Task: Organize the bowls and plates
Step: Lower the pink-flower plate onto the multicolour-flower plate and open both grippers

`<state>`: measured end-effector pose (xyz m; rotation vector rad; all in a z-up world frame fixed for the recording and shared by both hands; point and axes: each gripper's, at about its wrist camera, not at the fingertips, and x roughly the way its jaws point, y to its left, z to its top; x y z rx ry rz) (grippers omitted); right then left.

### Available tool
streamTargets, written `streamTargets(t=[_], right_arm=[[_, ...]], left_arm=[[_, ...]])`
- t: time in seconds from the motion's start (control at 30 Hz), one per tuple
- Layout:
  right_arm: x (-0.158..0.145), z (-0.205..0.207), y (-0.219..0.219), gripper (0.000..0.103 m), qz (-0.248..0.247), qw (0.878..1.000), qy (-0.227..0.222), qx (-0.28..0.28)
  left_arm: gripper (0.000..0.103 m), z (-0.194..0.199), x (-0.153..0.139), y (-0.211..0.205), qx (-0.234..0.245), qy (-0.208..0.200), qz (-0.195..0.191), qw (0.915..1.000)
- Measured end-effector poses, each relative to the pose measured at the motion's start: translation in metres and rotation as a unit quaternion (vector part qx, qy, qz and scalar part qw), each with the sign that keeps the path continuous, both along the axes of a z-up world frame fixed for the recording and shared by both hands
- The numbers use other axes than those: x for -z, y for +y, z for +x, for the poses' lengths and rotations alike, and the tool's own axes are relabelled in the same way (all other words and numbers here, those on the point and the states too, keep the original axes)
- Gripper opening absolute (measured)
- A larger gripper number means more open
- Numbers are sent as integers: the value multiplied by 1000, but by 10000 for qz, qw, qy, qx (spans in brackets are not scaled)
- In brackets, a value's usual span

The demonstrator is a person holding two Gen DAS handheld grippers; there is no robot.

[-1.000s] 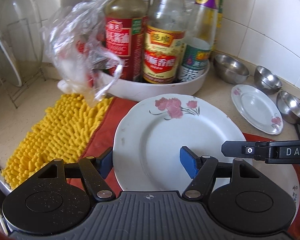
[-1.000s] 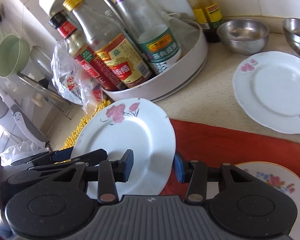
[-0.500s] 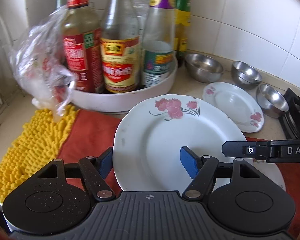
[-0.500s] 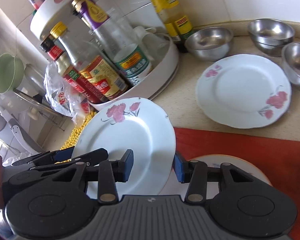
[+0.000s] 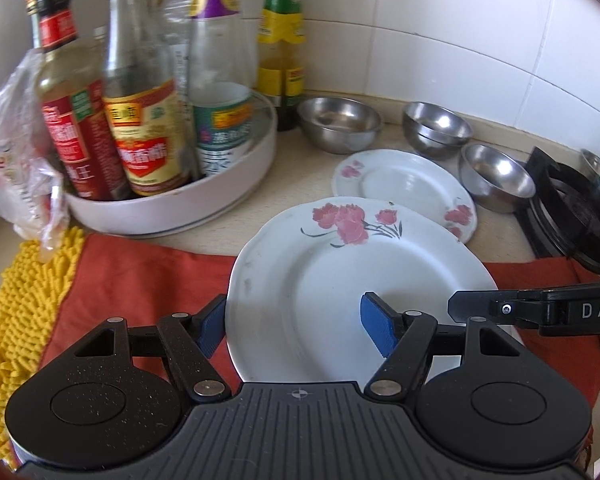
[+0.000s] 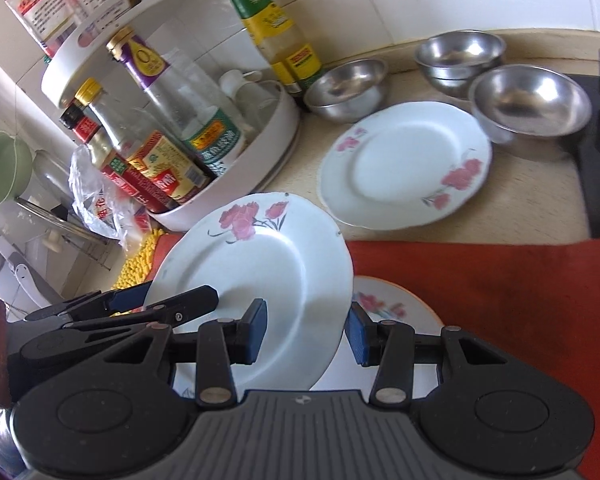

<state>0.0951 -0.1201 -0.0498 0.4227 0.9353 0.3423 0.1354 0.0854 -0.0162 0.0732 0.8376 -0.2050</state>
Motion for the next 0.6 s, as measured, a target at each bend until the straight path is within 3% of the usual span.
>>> streamTargets(t=[0.6], right_arm=[[11,-23,-40,44,-222,9992,207,265]], left_arm=[[76,-6,17,-47,353,245,46,9991]])
